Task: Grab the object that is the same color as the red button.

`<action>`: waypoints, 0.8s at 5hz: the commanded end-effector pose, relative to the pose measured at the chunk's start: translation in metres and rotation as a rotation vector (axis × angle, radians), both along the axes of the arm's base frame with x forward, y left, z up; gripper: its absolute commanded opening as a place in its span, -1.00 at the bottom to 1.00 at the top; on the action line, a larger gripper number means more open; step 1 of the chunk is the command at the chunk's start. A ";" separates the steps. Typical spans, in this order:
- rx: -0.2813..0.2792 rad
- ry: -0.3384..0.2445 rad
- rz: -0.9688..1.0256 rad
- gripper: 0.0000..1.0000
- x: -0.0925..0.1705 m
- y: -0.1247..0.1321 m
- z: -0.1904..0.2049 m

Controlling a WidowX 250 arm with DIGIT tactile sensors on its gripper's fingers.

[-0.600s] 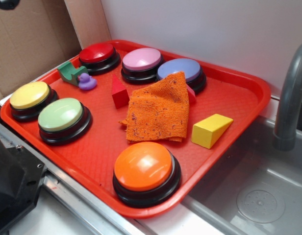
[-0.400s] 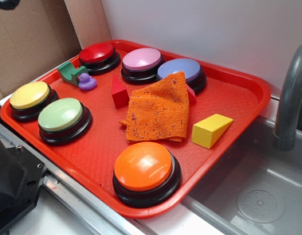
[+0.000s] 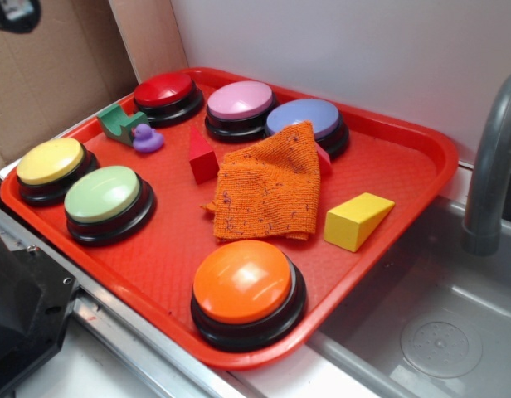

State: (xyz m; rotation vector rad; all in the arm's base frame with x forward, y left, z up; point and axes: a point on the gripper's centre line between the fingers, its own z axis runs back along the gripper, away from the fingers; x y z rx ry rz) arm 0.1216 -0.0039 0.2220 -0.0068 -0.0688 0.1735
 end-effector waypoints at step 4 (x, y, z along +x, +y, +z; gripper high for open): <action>0.163 -0.054 0.891 1.00 0.099 0.074 -0.106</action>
